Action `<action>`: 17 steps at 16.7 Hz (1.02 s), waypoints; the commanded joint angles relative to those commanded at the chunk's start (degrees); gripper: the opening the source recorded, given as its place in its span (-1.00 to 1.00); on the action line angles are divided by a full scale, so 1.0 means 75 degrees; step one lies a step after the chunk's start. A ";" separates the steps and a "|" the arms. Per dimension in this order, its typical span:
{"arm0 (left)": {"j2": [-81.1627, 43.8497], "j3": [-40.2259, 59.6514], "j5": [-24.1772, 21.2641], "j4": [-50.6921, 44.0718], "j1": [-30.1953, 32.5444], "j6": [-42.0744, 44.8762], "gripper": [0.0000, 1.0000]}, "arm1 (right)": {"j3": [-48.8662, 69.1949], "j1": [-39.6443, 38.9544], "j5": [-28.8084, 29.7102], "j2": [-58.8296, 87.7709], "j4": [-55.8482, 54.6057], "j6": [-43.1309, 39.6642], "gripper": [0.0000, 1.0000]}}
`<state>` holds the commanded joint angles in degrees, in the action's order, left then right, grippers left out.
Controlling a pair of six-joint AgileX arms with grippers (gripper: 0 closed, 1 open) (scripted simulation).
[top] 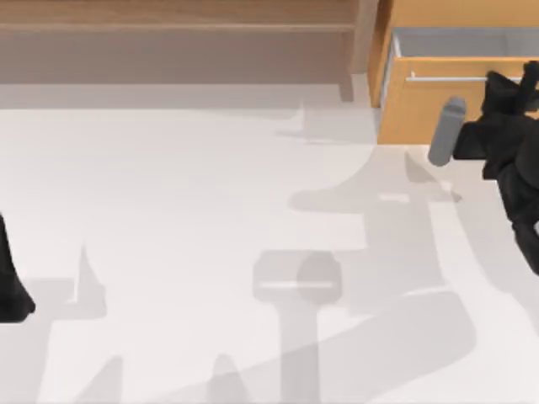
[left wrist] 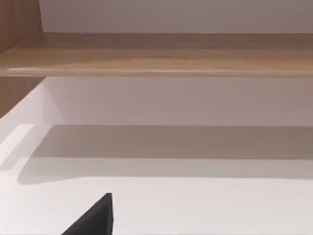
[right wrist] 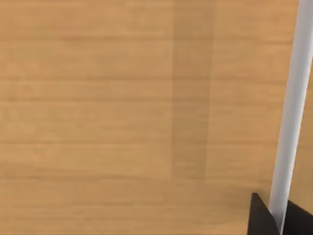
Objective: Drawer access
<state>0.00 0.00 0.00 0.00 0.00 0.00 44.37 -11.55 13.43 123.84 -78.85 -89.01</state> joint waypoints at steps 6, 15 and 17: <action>0.0000 0.0000 0.0000 0.0000 0.0000 0.0000 1.00 | -0.1440 -0.0257 0.0255 -0.0514 -0.0822 0.0021 -1.00; 0.0000 0.0000 0.0000 0.0000 0.0000 0.0000 1.00 | -0.2058 -0.0446 0.0423 -0.0817 -0.1319 0.0000 -1.00; 0.0000 0.0000 0.0000 0.0000 0.0000 0.0000 1.00 | -0.2480 -0.0571 0.0555 -0.0915 -0.1645 0.0000 -1.00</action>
<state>0.00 0.00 0.00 0.00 0.00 0.00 25.76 -15.83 17.60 116.98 -91.18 -89.02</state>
